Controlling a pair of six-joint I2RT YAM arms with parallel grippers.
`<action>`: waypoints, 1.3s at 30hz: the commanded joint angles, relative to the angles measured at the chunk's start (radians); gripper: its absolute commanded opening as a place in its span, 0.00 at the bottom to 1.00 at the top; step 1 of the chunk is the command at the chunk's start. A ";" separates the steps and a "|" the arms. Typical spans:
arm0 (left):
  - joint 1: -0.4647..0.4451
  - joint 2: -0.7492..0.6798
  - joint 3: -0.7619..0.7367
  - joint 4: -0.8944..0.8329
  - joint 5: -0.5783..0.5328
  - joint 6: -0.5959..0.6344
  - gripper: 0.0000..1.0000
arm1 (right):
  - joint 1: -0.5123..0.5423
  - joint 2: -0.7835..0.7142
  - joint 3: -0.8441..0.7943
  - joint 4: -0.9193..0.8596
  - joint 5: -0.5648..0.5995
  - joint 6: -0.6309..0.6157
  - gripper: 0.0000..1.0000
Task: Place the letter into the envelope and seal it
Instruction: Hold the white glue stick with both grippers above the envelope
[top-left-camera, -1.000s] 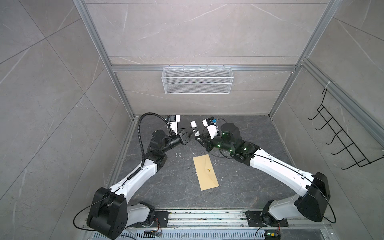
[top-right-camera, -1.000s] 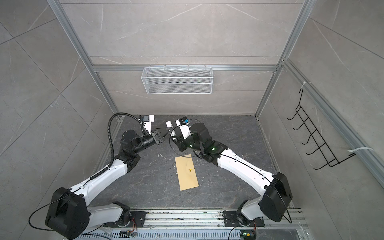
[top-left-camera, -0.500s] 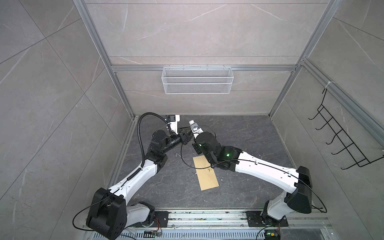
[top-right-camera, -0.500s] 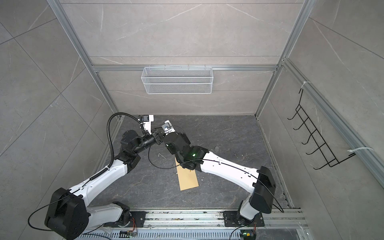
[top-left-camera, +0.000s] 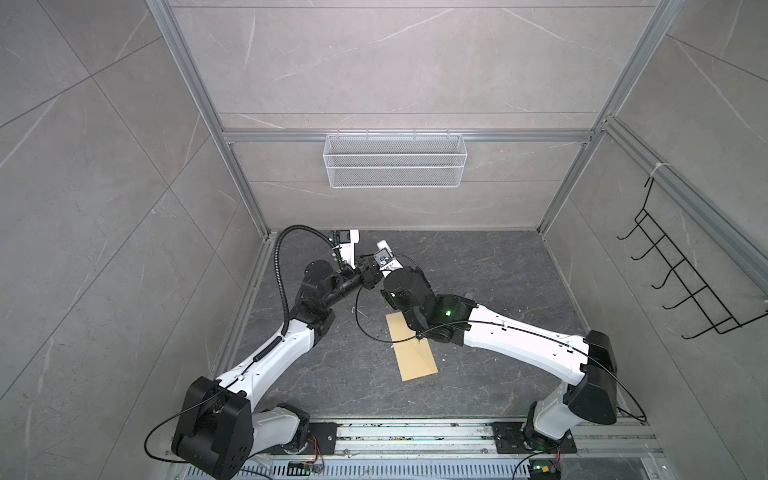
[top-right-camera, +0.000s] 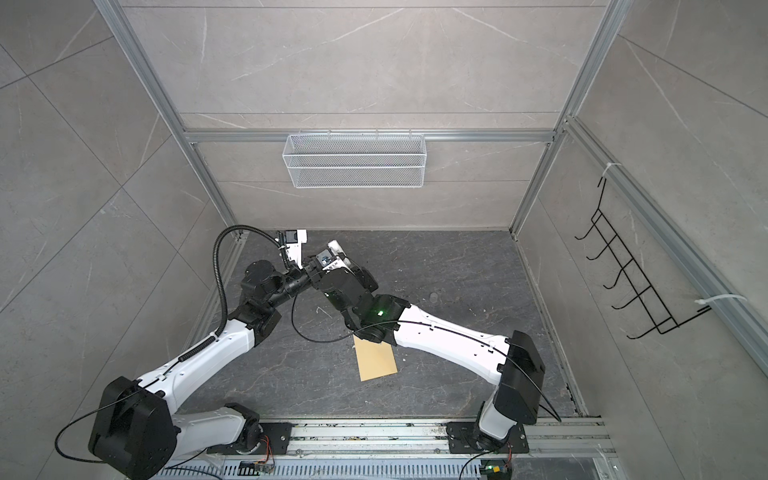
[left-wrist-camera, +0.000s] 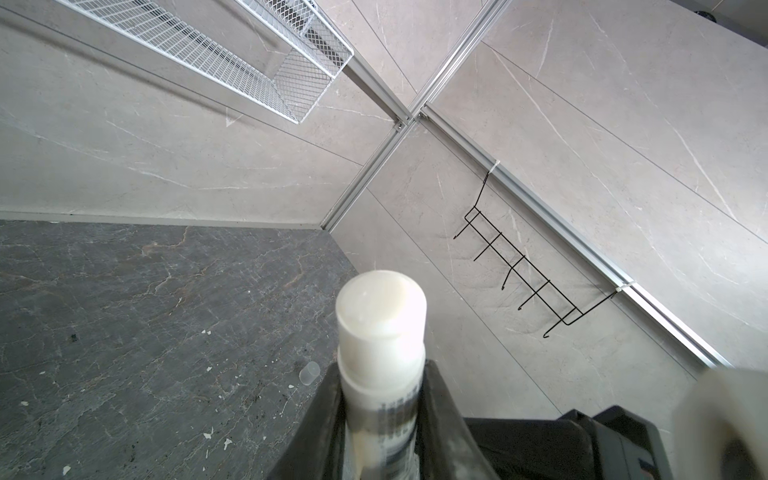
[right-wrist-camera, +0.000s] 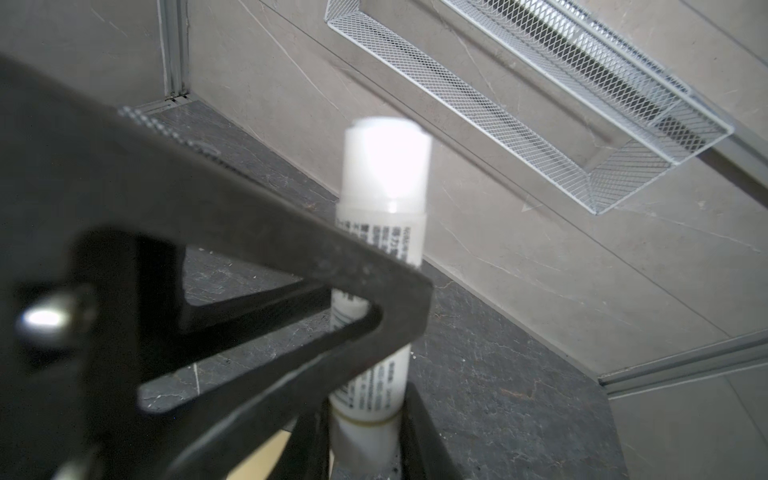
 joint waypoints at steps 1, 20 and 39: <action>-0.024 -0.001 0.005 -0.005 0.051 0.043 0.05 | 0.013 -0.078 -0.018 0.068 -0.256 0.022 0.00; 0.025 -0.054 -0.050 0.263 0.215 -0.006 0.62 | -0.281 -0.304 -0.254 0.233 -0.985 0.279 0.00; 0.058 -0.033 -0.010 0.376 0.310 -0.106 0.58 | -0.373 -0.249 -0.262 0.310 -1.404 0.384 0.00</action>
